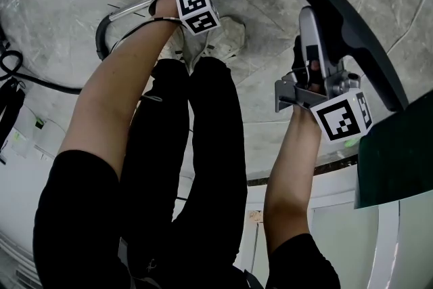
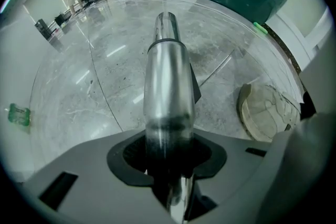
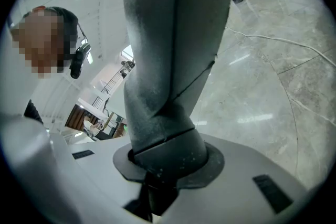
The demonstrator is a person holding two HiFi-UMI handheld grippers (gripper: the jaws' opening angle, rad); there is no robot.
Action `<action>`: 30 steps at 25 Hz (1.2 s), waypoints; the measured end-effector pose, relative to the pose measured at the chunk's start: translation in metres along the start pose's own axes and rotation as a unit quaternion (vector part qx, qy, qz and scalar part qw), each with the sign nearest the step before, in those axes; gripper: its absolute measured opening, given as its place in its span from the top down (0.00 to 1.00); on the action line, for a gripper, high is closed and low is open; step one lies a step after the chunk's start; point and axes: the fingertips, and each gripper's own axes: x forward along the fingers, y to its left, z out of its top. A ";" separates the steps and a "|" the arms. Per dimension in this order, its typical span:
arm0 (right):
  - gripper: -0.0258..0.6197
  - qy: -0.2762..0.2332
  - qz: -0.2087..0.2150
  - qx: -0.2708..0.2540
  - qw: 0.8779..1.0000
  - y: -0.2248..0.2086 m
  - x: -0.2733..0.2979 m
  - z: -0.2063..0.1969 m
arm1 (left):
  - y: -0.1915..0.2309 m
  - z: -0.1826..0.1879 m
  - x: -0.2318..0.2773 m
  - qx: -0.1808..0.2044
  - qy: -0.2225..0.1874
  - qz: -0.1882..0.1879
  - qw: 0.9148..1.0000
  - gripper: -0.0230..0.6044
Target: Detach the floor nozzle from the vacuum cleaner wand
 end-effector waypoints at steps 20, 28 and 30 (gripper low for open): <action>0.78 -0.011 -0.012 0.027 1.000 0.010 -0.002 -0.002 | -0.010 -0.017 0.001 0.021 0.035 -0.057 0.998 0.73; 0.78 -0.014 -0.018 0.033 0.999 0.016 0.008 -0.007 | -0.010 -0.018 -0.001 0.015 0.005 -0.097 0.995 0.70; 0.78 -0.013 -0.018 0.034 0.999 0.020 0.010 -0.009 | -0.012 -0.018 -0.003 0.010 0.004 -0.097 0.995 0.70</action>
